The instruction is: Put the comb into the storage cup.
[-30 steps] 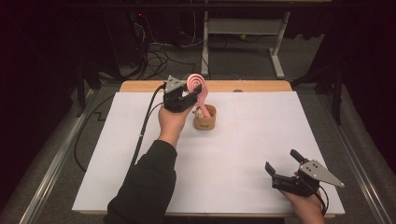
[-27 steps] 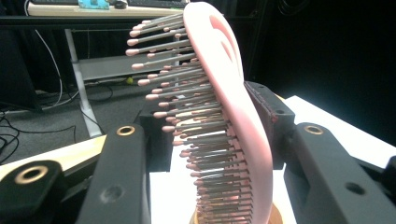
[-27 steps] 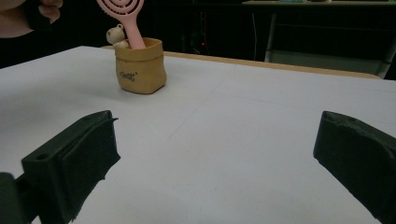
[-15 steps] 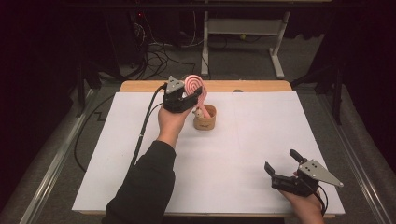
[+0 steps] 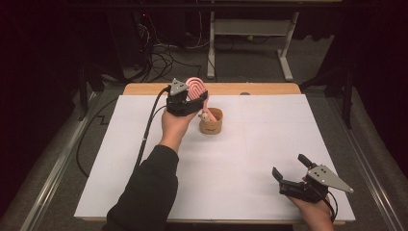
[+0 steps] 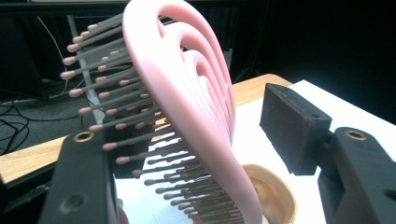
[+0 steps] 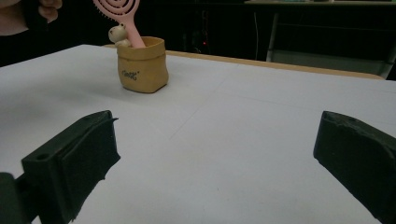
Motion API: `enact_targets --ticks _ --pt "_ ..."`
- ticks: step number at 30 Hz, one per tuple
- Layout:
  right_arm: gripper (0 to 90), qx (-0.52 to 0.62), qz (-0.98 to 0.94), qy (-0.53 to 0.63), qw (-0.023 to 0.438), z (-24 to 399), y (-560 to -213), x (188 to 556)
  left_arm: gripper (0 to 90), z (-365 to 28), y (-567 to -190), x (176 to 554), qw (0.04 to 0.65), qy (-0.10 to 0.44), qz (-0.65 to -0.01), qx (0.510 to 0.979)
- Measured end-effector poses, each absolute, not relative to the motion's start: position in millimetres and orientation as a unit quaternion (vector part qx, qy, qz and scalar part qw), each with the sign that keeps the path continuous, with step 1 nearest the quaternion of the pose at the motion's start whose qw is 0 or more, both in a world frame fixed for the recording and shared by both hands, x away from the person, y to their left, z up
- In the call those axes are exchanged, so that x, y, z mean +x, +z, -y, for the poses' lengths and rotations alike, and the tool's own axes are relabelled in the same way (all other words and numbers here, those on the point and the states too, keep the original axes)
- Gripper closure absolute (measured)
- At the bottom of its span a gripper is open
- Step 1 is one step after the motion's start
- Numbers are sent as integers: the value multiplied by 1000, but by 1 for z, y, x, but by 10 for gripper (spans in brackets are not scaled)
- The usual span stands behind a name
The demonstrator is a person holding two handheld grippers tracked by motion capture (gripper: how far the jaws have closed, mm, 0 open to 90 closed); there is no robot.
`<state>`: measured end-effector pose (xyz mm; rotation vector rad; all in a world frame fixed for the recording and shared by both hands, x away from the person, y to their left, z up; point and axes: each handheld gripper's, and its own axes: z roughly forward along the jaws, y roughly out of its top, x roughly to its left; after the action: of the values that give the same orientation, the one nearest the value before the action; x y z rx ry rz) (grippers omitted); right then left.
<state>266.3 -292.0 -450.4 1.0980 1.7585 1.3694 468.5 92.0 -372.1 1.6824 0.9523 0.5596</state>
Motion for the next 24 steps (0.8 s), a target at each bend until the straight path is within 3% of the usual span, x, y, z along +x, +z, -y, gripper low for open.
enact_targets --ticks 4,17,24 --pt "0 419 -670 522 322 292 -450 266 241 -94 -371 469 534 226 -410 704" --pt "1 420 -670 521 323 292 -451 266 139 -99 -373 471 537 201 -409 710" --pt "0 417 -673 519 322 291 -451 267 22 -102 -373 472 527 193 -415 716"
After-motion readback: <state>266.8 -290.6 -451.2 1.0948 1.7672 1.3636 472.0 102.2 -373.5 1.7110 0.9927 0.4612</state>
